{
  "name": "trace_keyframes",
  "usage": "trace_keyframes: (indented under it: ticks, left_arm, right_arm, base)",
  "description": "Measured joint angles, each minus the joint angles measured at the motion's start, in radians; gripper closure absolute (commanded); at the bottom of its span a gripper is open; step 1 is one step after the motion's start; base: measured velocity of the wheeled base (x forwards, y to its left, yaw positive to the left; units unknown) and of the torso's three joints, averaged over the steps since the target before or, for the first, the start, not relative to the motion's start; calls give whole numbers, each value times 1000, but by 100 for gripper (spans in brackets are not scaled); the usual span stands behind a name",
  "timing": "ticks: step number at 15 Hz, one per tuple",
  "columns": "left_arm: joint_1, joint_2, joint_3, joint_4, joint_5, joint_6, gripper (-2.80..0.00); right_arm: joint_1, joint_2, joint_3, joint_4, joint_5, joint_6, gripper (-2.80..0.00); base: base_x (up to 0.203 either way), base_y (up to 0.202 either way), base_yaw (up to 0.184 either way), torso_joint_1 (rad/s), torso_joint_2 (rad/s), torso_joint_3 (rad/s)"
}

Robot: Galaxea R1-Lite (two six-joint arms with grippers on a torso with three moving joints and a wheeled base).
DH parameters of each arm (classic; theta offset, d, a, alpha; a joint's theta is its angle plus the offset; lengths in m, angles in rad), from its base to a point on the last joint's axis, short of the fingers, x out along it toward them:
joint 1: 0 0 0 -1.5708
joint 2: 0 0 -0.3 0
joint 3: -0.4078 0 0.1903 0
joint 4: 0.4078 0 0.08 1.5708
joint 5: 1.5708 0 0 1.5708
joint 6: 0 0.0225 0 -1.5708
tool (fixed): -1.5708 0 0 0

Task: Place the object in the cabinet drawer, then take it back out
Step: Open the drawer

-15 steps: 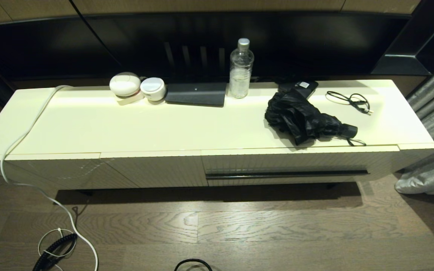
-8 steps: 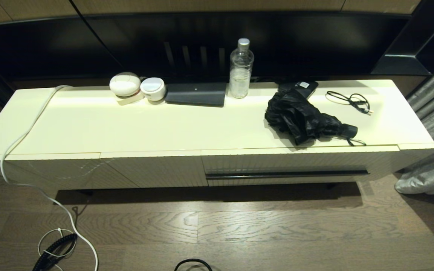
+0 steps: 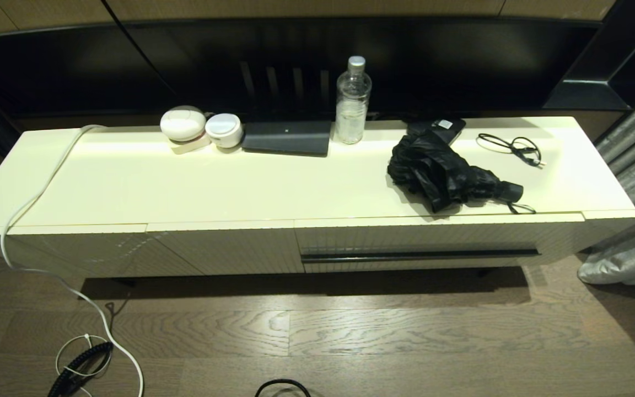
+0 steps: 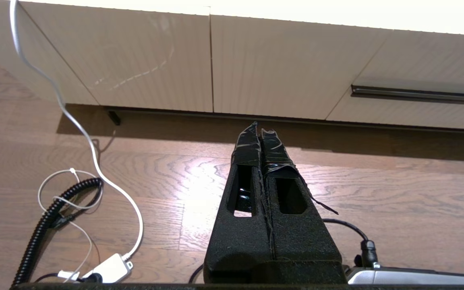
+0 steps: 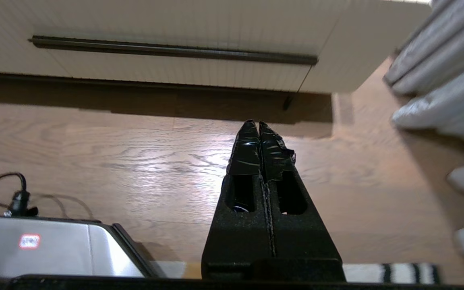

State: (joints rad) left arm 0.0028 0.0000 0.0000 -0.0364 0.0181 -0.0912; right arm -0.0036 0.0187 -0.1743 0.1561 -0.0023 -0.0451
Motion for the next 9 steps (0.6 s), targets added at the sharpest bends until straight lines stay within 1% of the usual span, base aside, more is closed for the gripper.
trace_keyframes:
  ticks: [2, 5, 7, 8, 9]
  left_arm:
    - [0, 0, 0, 0, 0, 0, 0]
    - [0, 0, 0, 0, 0, 0, 0]
    - [0, 0, 0, 0, 0, 0, 0]
    - [0, 0, 0, 0, 0, 0, 0]
    - [0, 0, 0, 0, 0, 0, 0]
  right_arm:
    - [1, 62, -117, 64, 14, -54, 0]
    - [11, 238, -293, 90, 32, -171, 0]
    - [15, 385, -406, 96, 37, -287, 0]
    - [17, 455, -452, 97, 38, -356, 0]
    - [18, 534, -496, 98, 37, -444, 0]
  base:
    - [0, 0, 0, 0, 0, 0]
    - [0, 0, 0, 0, 0, 0]
    - [0, 0, 0, 0, 0, 0]
    - [0, 0, 0, 0, 0, 0]
    - [0, 0, 0, 0, 0, 0]
